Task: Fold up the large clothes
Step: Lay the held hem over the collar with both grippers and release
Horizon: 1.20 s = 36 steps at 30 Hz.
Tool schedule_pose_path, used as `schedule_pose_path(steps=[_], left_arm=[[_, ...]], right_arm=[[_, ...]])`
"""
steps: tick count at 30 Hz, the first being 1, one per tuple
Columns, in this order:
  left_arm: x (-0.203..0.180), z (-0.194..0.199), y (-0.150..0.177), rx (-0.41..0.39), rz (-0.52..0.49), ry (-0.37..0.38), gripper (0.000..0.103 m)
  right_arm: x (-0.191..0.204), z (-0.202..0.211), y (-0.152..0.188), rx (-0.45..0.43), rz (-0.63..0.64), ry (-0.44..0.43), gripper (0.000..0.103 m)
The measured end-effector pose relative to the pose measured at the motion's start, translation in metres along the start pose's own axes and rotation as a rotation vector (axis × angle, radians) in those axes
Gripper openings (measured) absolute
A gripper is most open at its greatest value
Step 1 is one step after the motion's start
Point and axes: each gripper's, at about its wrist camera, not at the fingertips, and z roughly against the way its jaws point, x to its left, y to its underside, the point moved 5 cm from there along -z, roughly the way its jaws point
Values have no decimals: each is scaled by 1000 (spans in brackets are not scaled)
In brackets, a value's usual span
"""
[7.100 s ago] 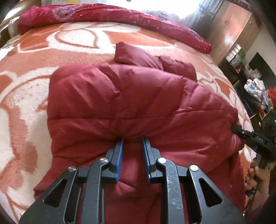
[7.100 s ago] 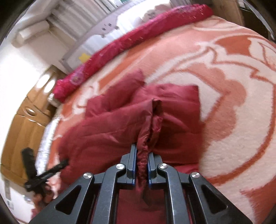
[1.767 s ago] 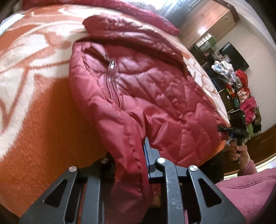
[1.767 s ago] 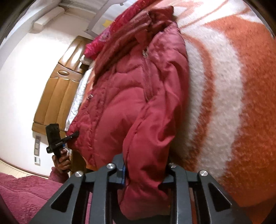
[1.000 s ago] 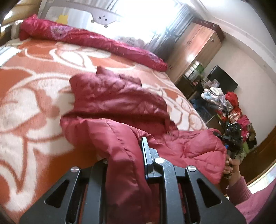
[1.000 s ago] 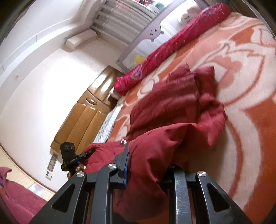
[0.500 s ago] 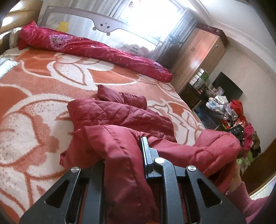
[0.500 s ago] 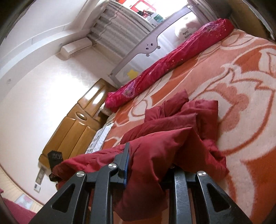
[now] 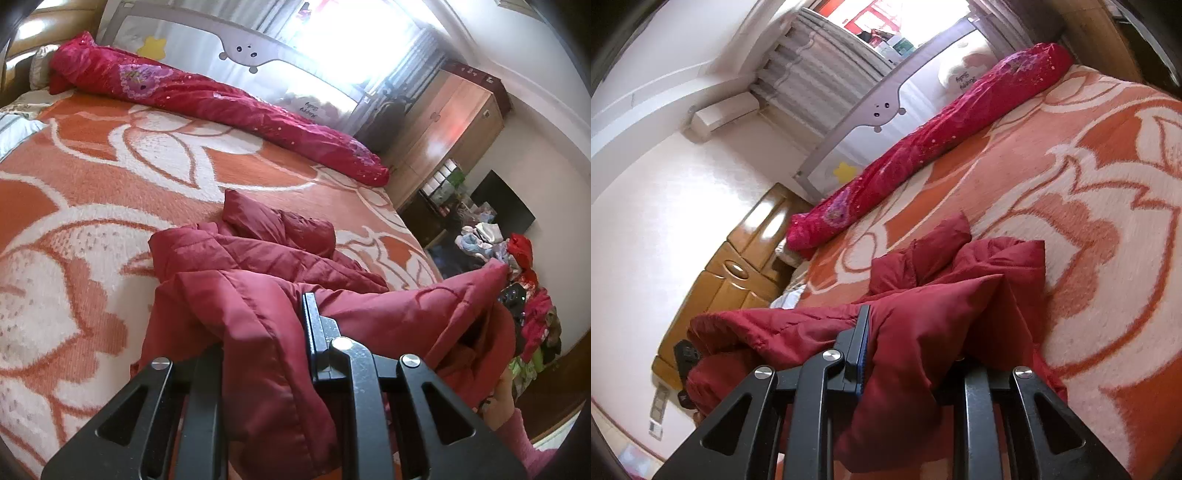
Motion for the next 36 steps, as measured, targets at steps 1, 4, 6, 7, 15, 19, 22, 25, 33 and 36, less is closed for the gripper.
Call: schedule_pose_path(steps=[1, 4, 6, 7, 15, 19, 22, 25, 33, 36], left_arm=[[2, -4, -3, 3, 6, -3, 15], [8, -17, -12, 15, 30, -12, 15], [13, -25, -18, 20, 47, -14, 15], [16, -29, -21, 22, 54, -17, 15], [35, -70, -42, 43, 73, -72, 15], [47, -97, -50, 62, 89, -102, 15], [58, -118, -55, 79, 114, -116, 16], [69, -134, -56, 94, 150, -120, 17], [86, -164, -58, 111, 162, -157, 18], [91, -171, -61, 112, 182, -147, 18]], right_arm=[[-1, -3, -2, 0, -1, 5, 21], [-9, -14, -11, -2, -15, 29, 21], [-16, -22, -16, -1, -24, 50, 21], [-19, -26, -19, 0, -28, 59, 21], [-48, -64, -38, 14, -73, 128, 21], [-63, -86, -44, 21, -88, 171, 21], [-75, -102, -47, 21, -113, 197, 21], [-86, -118, -48, 19, -127, 223, 21], [-100, -149, -51, 21, -95, 299, 20], [-106, -156, -52, 21, -104, 304, 20]])
